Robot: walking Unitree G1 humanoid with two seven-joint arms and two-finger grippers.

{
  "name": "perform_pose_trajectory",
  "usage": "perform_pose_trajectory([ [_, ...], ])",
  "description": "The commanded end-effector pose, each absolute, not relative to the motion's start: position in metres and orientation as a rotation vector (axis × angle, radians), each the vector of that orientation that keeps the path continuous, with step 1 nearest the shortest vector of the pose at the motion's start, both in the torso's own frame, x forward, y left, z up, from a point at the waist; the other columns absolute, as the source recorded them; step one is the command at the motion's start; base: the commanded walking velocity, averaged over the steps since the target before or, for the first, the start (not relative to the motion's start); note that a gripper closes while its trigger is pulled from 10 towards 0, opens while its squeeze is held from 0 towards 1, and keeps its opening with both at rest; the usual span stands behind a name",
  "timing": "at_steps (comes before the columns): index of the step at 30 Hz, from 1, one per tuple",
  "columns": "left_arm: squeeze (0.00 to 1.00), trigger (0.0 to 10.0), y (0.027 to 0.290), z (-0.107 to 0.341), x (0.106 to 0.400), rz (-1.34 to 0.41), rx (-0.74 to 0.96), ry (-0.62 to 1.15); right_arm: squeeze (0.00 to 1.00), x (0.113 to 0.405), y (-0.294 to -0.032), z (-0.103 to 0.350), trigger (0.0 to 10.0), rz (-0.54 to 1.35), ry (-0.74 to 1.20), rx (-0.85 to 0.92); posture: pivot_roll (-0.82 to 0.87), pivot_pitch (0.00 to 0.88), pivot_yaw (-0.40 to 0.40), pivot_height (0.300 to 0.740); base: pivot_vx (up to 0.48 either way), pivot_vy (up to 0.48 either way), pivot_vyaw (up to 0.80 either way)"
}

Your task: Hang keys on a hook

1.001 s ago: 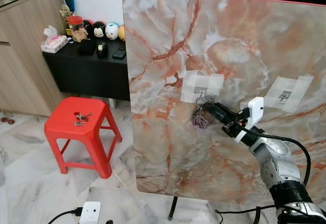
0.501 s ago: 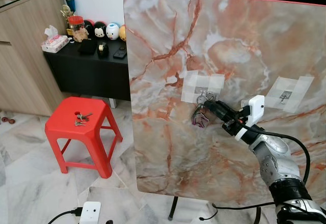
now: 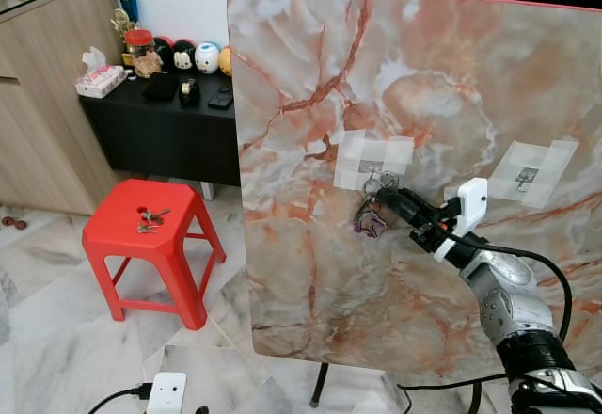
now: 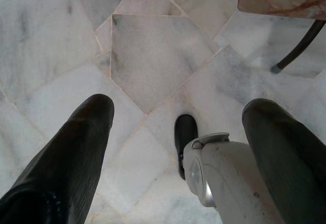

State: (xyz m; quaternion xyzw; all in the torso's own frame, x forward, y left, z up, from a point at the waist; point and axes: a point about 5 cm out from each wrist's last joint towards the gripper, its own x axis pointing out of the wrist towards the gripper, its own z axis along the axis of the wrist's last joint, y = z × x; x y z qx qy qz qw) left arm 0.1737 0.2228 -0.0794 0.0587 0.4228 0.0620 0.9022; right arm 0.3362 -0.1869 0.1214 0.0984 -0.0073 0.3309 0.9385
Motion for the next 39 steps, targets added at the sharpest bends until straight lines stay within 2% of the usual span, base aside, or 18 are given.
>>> perform_pose_trajectory([
  [1, 0.0, 10.0, 0.222, -0.08, 0.174, 0.124, 0.126, 0.877, 0.06, 0.337, -0.19, 0.123, 10.0, 0.664, -0.025, 0.202, 0.08, 0.0, -0.092, 0.74, 0.0, 0.0, 0.0],
  [2, 0.0, 10.0, 0.222, -0.079, 0.174, 0.124, 0.126, 0.876, 0.24, 0.337, -0.19, 0.123, 10.0, 0.663, -0.025, 0.203, 0.08, 0.0, -0.093, 0.74, 0.0, 0.0, 0.0],
  [3, 0.0, 10.0, 0.222, -0.079, 0.174, 0.124, 0.126, 0.875, 0.24, 0.337, -0.19, 0.123, 10.0, 0.663, -0.025, 0.203, 0.08, 0.0, -0.093, 0.74, 0.0, 0.0, 0.0],
  [4, 0.0, 10.0, 0.222, -0.079, 0.175, 0.124, 0.127, 0.874, 0.72, 0.336, -0.19, 0.122, 10.0, 0.664, -0.022, 0.208, 0.08, 0.0, -0.093, 0.74, 0.0, 0.0, 0.0],
  [7, 0.0, 10.0, 0.222, -0.079, 0.175, 0.124, 0.127, 0.874, 0.72, 0.336, -0.19, 0.122, 10.0, 0.664, -0.022, 0.208, 0.08, 0.0, -0.093, 0.74, 0.0, 0.0, 0.0],
  [8, 0.0, 10.0, 0.222, -0.079, 0.175, 0.125, 0.128, 0.872, 1.0, 0.336, -0.19, 0.122, 10.0, 0.666, -0.022, 0.209, 0.08, 0.0, -0.094, 0.74, 0.0, 0.0, 0.0],
  [24, 0.0, 10.0, 0.22, -0.078, 0.178, 0.123, 0.127, 0.858, 1.0, 0.334, -0.193, 0.124, 10.0, 0.68, -0.042, 0.204, 0.08, 0.0, -0.097, 0.74, 0.0, 0.0, 0.0],
  [34, 0.0, 10.0, 0.219, -0.077, 0.179, 0.125, 0.123, 0.849, 1.0, 0.305, -0.208, 0.118, 10.0, 0.686, -0.028, 0.166, 0.09, 0.0, -0.103, 0.74, 0.0, 0.0, 0.0],
  [35, 0.0, 10.0, 0.219, -0.077, 0.18, 0.126, 0.122, 0.847, 0.98, 0.299, -0.21, 0.115, 10.0, 0.681, -0.016, 0.159, 0.08, 0.0, -0.102, 0.74, 0.0, 0.0, 0.0],
  [36, 0.0, 10.0, 0.219, -0.077, 0.179, 0.126, 0.122, 0.847, 0.66, 0.295, -0.212, 0.113, 10.0, 0.676, -0.006, 0.156, 0.08, 0.0, -0.099, 0.74, 0.0, 0.0, 0.0],
  [37, 0.0, 10.0, 0.22, -0.077, 0.179, 0.126, 0.122, 0.847, 0.0, 0.29, -0.213, 0.109, 10.0, 0.668, 0.008, 0.15, 0.08, 0.0, -0.094, 0.74, 0.0, 0.0, 0.0],
  [39, 0.0, 10.0, 0.221, -0.077, 0.179, 0.125, 0.125, 0.847, 0.0, 0.279, -0.217, 0.1, 10.0, 0.64, 0.043, 0.152, 0.07, 0.0, -0.089, 0.74, 0.0, 0.0, 0.0],
])
